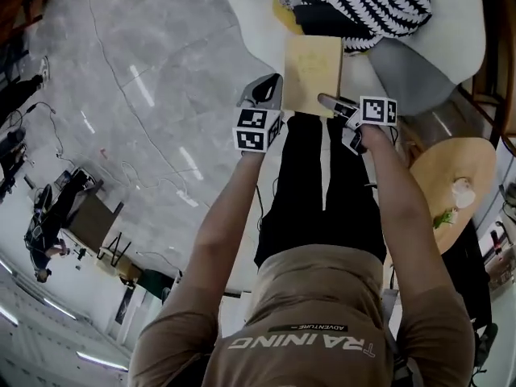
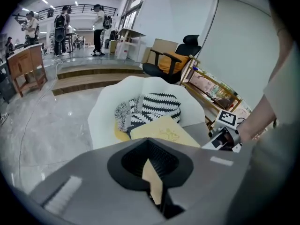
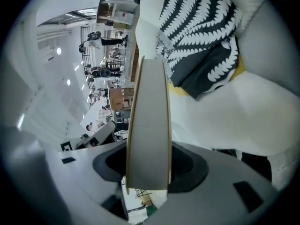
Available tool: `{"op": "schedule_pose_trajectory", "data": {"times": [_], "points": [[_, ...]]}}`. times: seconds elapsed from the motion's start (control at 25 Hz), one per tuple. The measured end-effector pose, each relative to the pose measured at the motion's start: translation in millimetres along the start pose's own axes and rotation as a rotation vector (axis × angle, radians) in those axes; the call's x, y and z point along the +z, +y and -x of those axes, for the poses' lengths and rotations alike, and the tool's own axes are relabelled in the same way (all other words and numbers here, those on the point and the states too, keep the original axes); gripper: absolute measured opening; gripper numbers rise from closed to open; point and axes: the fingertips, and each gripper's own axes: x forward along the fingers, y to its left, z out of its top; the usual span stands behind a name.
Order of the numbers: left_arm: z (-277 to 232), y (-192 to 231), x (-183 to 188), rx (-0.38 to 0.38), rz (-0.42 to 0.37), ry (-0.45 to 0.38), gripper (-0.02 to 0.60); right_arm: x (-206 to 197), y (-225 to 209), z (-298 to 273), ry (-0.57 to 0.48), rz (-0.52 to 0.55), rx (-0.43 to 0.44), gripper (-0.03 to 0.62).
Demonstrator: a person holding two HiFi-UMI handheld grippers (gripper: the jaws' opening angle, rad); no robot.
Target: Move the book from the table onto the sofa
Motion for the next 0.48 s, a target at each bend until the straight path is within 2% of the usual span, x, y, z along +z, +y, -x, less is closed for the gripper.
{"op": "schedule_pose_trajectory", "data": {"times": [0.12,0.24,0.48], "points": [[-18,19,-20,0.002,0.003,0.024,-0.002,14,-17,-31,0.007,0.033,-0.008,0.224],[-30,36,-31,0.001,0.015,0.025,-0.002,35,-28,-56,-0.040,0.073,0.002,0.224],[-32,56,-53,-0.004,0.050,0.032,-0.002,69,-53,-98,-0.197,-0.014,0.049,0.224]]}}
